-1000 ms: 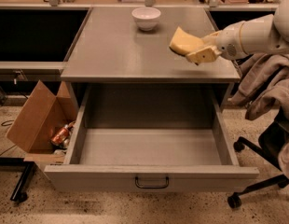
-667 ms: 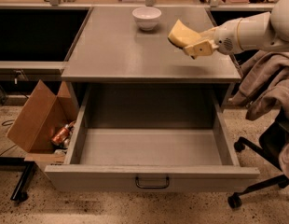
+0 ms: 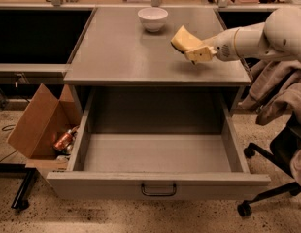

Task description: Pick sponge from top drawer and place on counter

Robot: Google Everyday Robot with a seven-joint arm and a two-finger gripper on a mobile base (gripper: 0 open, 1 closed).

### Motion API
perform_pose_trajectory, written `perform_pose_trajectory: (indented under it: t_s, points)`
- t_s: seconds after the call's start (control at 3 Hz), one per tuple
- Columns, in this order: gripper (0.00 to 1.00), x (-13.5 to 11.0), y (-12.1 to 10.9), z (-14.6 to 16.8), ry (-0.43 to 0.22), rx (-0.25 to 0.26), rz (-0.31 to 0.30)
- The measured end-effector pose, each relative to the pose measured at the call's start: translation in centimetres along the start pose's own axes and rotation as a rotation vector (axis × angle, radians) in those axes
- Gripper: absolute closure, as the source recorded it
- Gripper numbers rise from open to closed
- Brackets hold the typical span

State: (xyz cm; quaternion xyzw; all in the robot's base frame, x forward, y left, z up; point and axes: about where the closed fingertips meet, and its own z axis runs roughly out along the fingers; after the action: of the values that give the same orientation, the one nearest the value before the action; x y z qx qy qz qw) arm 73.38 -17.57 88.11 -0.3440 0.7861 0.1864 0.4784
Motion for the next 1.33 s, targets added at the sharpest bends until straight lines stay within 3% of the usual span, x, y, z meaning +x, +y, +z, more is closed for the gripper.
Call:
perform_pose_trajectory:
  t_s: [1.0, 1.33]
  points:
    - [0.13, 1.15, -0.80, 1.21, 0.013, 0.010, 0.024]
    - [0.00, 1.15, -0.80, 1.21, 0.013, 0.010, 0.024]
